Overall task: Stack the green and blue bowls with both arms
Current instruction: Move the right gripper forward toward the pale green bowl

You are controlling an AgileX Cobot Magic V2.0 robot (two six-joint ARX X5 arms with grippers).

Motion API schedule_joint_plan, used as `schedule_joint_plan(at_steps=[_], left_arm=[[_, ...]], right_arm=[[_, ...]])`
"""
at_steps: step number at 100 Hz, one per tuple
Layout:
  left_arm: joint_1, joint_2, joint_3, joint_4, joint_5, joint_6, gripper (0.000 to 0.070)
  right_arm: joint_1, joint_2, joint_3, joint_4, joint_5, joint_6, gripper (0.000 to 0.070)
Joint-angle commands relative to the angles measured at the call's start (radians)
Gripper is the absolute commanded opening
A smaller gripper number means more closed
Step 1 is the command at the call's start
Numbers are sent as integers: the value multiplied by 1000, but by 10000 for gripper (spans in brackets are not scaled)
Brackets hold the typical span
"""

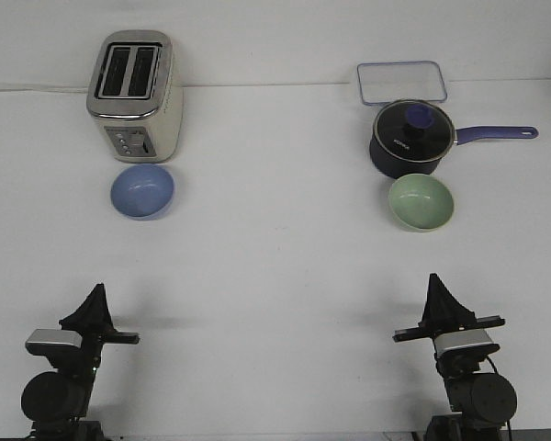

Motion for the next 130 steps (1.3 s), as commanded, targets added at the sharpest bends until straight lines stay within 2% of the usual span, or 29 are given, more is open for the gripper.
schedule_joint_plan(at_steps=[1,31,61,74,102,112,130], left_arm=[[0,-1,-19,10,-3,5,12],[0,-1,-19,10,-3,5,12],[0,-1,-19,10,-3,5,12],[0,-1,-19,10,-3,5,12],[0,-1,-19,10,-3,5,12],[0,-1,-19,10,-3,5,12],[0,-1,-19,10,-3,5,12]], right_arm=[[1,-1,-2,13,0,6,1],[1,-1,28,-18,-1,8,1],[1,87,348,-375,0,14,1],[1,213,538,-512,10,13,1],[1,554,945,-912,27,14,1],[1,649,1020,-963,26,30,1],[1,742,1046,-965,22,82,1]])
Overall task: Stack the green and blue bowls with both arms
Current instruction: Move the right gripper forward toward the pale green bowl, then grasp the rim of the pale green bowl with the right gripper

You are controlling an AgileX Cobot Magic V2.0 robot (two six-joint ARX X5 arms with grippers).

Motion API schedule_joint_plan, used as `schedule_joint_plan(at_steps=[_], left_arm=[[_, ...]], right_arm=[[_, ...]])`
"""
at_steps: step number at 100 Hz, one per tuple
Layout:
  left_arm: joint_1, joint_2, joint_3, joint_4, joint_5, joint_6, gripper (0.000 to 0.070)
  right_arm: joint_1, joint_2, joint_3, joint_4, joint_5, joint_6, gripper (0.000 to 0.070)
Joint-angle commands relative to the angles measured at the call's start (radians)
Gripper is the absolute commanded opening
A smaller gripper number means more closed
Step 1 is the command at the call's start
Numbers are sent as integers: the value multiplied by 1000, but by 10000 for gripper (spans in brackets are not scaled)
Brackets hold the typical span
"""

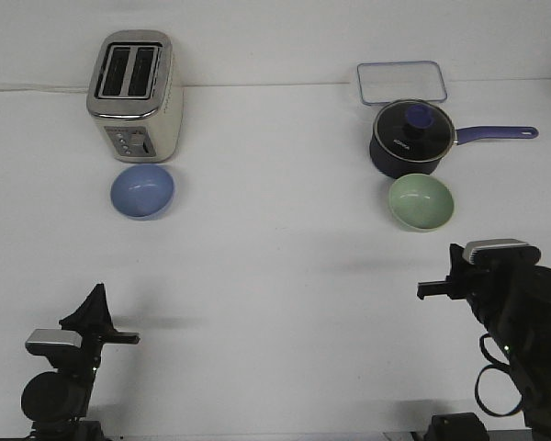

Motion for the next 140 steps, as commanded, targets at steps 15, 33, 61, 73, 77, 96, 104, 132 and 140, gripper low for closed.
schedule_joint_plan(at_steps=[15,33,61,73,77,96,104,132,140], left_arm=[[0,-1,-19,10,-3,5,12],[0,-1,-19,10,-3,5,12],[0,-1,-19,10,-3,5,12],[0,-1,-19,10,-3,5,12],[0,-1,-19,10,-3,5,12],[0,-1,-19,10,-3,5,12],[0,-1,-19,10,-3,5,12],[0,-1,-19,10,-3,5,12],[0,-1,-19,10,-3,5,12]], right_arm=[[1,60,15,-13,1,33,1],[1,76,15,-38,0,34,97],[1,78,16,-76,0,45,430],[-1,125,30,-53,1,57,430],[-5,156,42,-41,2,57,430],[-70,372,152,-6,0,33,430],[-103,475,211,0,1,5,429],[-200,793,363,49,-3,-54,429],[-217,863,370,80,-2,-65,429]])
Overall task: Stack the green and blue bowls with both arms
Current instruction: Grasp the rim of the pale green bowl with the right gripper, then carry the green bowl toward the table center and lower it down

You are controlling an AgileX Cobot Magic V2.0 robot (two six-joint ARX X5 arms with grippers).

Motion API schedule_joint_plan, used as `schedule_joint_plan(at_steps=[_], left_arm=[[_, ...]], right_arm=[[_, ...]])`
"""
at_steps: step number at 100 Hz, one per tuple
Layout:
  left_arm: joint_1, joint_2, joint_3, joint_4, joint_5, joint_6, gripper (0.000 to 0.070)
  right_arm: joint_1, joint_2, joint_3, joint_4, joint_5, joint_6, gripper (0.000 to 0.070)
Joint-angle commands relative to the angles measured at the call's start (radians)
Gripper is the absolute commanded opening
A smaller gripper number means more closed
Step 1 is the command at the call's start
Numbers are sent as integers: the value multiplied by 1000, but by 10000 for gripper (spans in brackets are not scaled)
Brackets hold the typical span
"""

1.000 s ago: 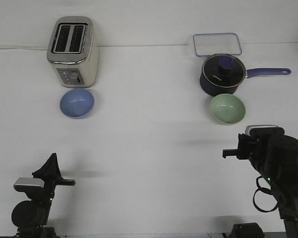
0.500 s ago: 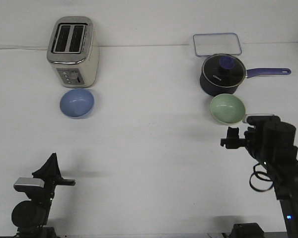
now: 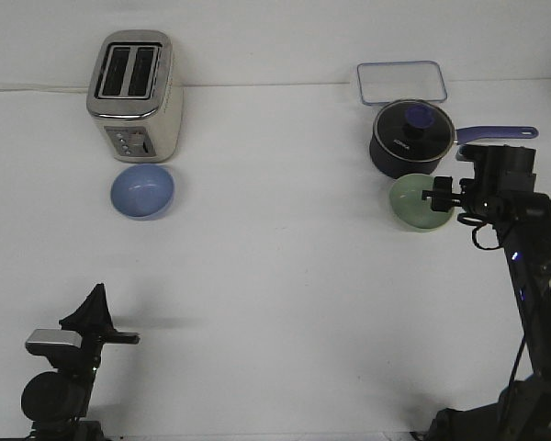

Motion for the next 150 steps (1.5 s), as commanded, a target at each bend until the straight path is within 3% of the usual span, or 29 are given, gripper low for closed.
schedule_joint_plan(at_steps=[1,40,46,55,83,105,121,139,150], left_arm=[[0,-1,-19,10,-3,5,12],[0,-1,-19,10,-3,5,12],[0,-1,-19,10,-3,5,12],[0,-1,-19,10,-3,5,12],[0,-1,-19,10,-3,5,12],[0,-1,-19,10,-3,5,12],[0,-1,-19,10,-3,5,12],[0,-1,-19,10,-3,5,12],[0,-1,-19,10,-3,5,12]], right_arm=[[-12,61,22,21,-3,-29,429],[-46,303,22,92,-50,-38,418],[-47,318,22,88,-50,-37,310],[-49,322,22,87,-51,-38,0],[-50,229,22,58,-68,-23,0],[14,70,22,-23,-229,22,0],[148,2,22,-60,-307,35,0],[362,19,18,-68,-302,43,0],[488,42,6,-60,-249,61,0]])
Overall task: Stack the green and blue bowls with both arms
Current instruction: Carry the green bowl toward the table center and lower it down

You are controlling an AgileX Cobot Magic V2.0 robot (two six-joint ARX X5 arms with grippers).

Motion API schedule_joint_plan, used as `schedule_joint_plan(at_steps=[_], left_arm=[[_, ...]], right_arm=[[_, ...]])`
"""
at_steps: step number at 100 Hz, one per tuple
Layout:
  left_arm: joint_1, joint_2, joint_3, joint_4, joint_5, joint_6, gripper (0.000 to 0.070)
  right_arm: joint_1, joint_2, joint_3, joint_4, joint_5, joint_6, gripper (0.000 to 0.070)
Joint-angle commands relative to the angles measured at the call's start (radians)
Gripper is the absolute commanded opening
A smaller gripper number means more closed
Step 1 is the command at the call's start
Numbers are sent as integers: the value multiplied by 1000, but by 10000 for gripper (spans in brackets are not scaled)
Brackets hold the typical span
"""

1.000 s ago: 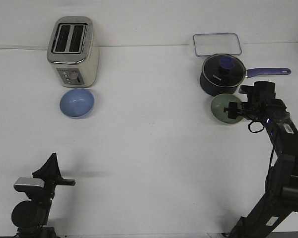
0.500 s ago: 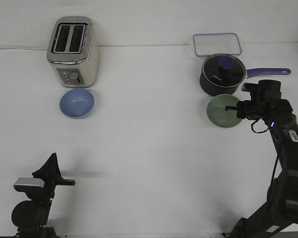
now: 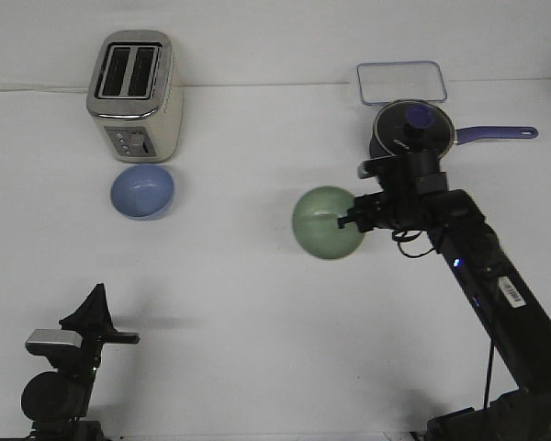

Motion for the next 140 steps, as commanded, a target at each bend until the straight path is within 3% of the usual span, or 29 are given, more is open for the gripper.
schedule_joint_plan(at_steps=[1,18,37,82,140], left_arm=[[0,-1,-19,10,-3,5,12],[0,-1,-19,10,-3,5,12],[0,-1,-19,10,-3,5,12],[0,-1,-19,10,-3,5,12],[0,-1,-19,10,-3,5,12]], right_arm=[[66,32,0,12,24,29,0],[196,61,-44,64,35,64,0],[256,103,-57,67,71,74,0],[268,127,-181,166,83,73,0],[268,145,-220,189,82,73,0]])
